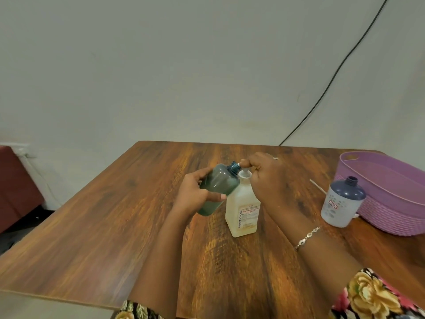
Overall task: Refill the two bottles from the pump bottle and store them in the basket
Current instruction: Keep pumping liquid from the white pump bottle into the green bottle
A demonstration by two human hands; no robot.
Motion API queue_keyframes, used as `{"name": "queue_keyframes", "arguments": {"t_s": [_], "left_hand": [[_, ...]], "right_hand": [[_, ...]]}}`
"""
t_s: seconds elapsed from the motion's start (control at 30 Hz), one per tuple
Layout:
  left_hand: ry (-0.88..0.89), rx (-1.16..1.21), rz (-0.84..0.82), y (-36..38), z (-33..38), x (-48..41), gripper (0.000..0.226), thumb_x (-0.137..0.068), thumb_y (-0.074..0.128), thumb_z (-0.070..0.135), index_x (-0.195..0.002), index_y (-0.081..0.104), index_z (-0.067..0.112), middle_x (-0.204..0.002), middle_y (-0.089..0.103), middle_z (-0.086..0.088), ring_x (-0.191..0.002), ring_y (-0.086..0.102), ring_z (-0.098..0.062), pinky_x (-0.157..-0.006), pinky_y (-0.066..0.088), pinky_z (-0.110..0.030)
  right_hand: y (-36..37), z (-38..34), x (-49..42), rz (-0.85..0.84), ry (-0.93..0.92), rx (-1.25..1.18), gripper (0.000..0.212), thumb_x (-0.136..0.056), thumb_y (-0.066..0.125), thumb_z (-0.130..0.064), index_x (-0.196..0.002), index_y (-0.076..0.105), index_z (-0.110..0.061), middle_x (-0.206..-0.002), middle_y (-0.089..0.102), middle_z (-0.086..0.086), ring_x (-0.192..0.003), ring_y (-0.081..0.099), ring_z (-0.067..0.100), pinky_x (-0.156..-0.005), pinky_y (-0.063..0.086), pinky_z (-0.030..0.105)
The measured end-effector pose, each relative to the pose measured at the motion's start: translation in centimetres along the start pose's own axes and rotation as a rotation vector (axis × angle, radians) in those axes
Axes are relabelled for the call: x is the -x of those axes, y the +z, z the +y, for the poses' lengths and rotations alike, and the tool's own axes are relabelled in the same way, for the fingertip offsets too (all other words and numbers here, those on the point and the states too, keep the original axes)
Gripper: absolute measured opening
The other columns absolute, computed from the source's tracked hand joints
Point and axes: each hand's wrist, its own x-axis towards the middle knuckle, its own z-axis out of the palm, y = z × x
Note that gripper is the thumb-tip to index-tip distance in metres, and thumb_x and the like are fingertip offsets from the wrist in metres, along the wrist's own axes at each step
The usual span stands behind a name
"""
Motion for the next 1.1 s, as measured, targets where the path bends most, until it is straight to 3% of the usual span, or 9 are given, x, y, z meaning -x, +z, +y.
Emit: {"name": "queue_keyframes", "arguments": {"t_s": [0.17,0.37,0.5,0.67,0.83,0.93,1.1], "left_hand": [[0.007,0.007,-0.003,-0.2,0.3,0.0,0.07,-0.062,0.079,0.001,-0.125,0.056,0.017,-0.114,0.059,0.002,-0.104,0.053,-0.018,-0.08,0.044,-0.031],[-0.003,0.02,0.007,-0.2,-0.3,-0.2,0.073,-0.059,0.081,0.001,-0.126,0.057,0.015,-0.115,0.06,0.0,-0.103,0.055,-0.017,-0.076,0.044,-0.026],[0.005,0.033,0.001,-0.1,-0.1,0.2,0.068,-0.061,0.079,-0.001,-0.122,0.058,0.018,-0.109,0.06,0.005,-0.098,0.055,-0.012,-0.069,0.042,-0.022],[0.007,0.024,-0.001,-0.4,0.4,0.4,0.063,-0.062,0.079,0.0,-0.117,0.059,0.023,-0.105,0.06,0.009,-0.096,0.055,-0.01,-0.071,0.042,-0.023],[0.001,0.008,0.007,-0.3,-0.2,0.2,0.071,-0.06,0.081,0.003,-0.125,0.057,0.018,-0.114,0.059,0.002,-0.103,0.054,-0.016,-0.078,0.045,-0.029],[-0.01,0.015,0.01,-0.2,-0.2,0.3,0.076,-0.059,0.081,0.002,-0.129,0.055,0.016,-0.116,0.059,0.002,-0.102,0.054,-0.015,-0.078,0.045,-0.027],[0.006,0.022,0.0,-0.3,0.2,0.5,0.066,-0.062,0.079,0.0,-0.12,0.058,0.022,-0.106,0.059,0.008,-0.097,0.054,-0.012,-0.075,0.045,-0.025]], "right_hand": [[-0.3,0.4,-0.9,0.052,0.006,-0.056,0.029,-0.074,0.044,-0.007,-0.077,0.073,-0.005,-0.076,0.071,0.004,-0.068,0.062,0.016,-0.068,0.051,0.036],[1.3,0.7,-0.2,0.077,-0.12,0.094,0.034,-0.069,0.031,-0.016,-0.062,0.063,-0.008,-0.064,0.063,0.003,-0.061,0.057,0.022,-0.063,0.041,0.032],[1.1,1.1,-0.3,0.065,-0.151,0.096,0.032,-0.07,0.033,-0.014,-0.062,0.064,-0.007,-0.063,0.063,0.004,-0.06,0.057,0.023,-0.06,0.047,0.037],[0.2,1.1,-1.5,0.03,-0.101,0.049,0.021,-0.075,0.05,-0.009,-0.069,0.07,-0.008,-0.071,0.069,0.003,-0.065,0.063,0.023,-0.071,0.05,0.047],[1.0,0.8,-0.4,0.056,-0.152,0.119,0.027,-0.074,0.04,-0.008,-0.065,0.065,-0.008,-0.065,0.064,0.003,-0.062,0.058,0.025,-0.068,0.037,0.031],[1.4,1.0,-0.2,0.06,-0.166,0.132,0.032,-0.069,0.033,-0.015,-0.063,0.064,-0.008,-0.064,0.063,0.003,-0.061,0.057,0.024,-0.067,0.034,0.03],[0.4,1.2,-0.7,0.042,-0.161,0.07,0.035,-0.075,0.037,-0.018,-0.07,0.07,-0.007,-0.071,0.068,0.002,-0.067,0.06,0.02,-0.068,0.036,0.031]]}}
